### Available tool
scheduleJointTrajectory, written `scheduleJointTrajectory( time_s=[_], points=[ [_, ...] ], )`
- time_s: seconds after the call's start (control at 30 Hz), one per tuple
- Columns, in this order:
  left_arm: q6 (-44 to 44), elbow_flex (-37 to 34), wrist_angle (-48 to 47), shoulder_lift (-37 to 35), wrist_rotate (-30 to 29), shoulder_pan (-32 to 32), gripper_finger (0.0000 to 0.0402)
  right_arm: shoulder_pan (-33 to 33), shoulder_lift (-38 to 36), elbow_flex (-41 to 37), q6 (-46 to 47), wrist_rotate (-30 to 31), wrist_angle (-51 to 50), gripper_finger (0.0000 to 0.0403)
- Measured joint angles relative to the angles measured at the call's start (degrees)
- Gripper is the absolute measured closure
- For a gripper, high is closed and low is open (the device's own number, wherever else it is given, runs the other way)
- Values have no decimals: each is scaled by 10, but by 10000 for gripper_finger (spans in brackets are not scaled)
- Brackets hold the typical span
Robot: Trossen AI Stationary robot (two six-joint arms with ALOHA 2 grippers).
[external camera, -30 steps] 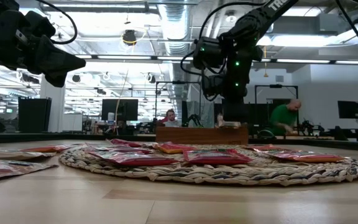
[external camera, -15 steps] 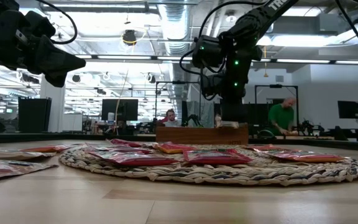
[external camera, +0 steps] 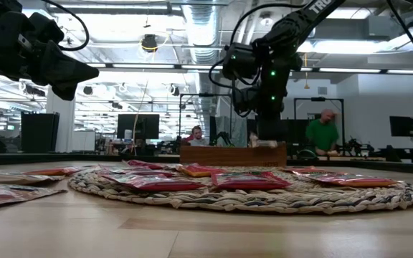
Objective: Pick & Place Tea
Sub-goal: Put the top brown tea bag into the right slot of the wooden organizer
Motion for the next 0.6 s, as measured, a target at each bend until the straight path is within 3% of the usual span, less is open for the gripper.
scheduleJointTrajectory(
  time_s=[0.6],
  points=[
    [0, 0, 0, 0, 0, 0, 393, -22, 0, 0, 19, -13, -2, 403]
  ],
)
